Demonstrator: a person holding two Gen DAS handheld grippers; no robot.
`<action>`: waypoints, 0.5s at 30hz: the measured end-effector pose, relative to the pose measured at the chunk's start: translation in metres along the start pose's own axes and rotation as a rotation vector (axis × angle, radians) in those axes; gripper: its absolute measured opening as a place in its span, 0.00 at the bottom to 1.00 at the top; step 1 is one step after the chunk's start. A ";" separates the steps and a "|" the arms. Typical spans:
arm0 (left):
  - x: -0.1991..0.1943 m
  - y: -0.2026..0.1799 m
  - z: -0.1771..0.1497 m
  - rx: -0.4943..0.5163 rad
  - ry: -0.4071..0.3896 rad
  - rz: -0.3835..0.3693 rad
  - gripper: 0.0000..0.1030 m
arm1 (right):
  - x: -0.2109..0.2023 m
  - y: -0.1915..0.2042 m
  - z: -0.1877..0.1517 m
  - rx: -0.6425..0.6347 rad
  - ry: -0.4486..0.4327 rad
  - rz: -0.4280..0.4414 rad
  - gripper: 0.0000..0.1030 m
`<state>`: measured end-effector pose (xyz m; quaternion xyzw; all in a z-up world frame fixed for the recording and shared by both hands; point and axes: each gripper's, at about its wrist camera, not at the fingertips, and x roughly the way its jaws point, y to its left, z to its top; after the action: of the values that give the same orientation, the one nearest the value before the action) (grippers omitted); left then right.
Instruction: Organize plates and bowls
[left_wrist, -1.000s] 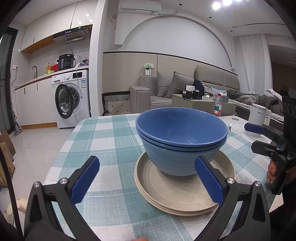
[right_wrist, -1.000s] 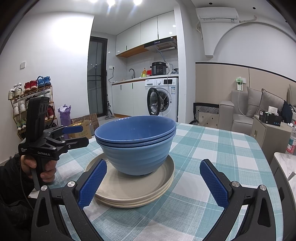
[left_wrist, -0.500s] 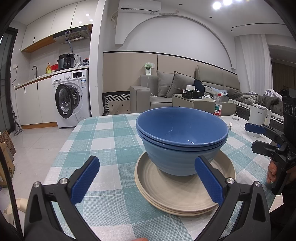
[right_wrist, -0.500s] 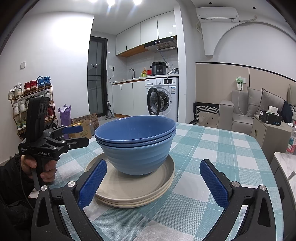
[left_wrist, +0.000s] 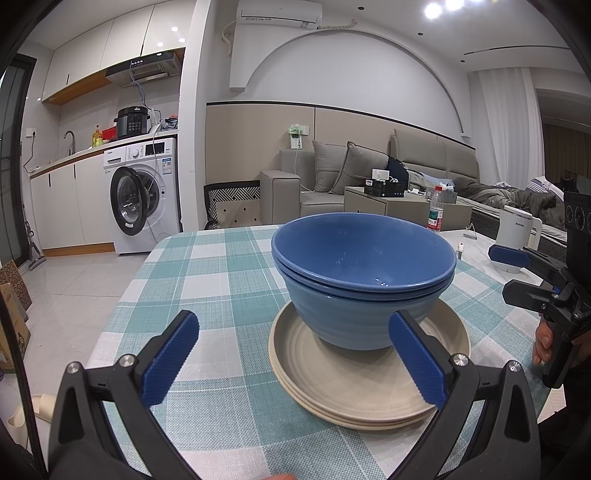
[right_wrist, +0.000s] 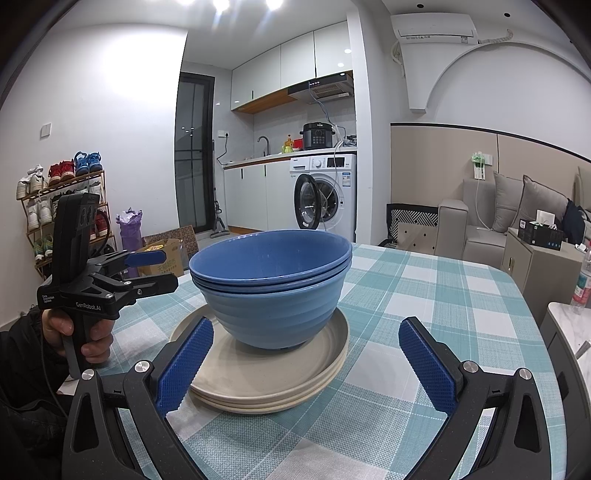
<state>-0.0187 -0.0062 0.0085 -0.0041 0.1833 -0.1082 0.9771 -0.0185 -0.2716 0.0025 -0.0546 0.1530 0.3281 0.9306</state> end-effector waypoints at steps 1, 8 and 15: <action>0.000 0.000 0.000 0.000 0.000 0.000 1.00 | 0.000 0.000 0.000 0.000 0.000 0.000 1.00; 0.000 0.001 -0.001 -0.004 0.001 0.003 1.00 | 0.000 0.000 0.000 0.000 0.000 0.000 1.00; 0.000 0.001 -0.001 -0.003 0.001 0.003 1.00 | 0.000 0.000 0.000 0.001 0.001 0.000 1.00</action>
<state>-0.0185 -0.0051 0.0078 -0.0050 0.1838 -0.1063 0.9772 -0.0184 -0.2717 0.0030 -0.0543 0.1533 0.3281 0.9305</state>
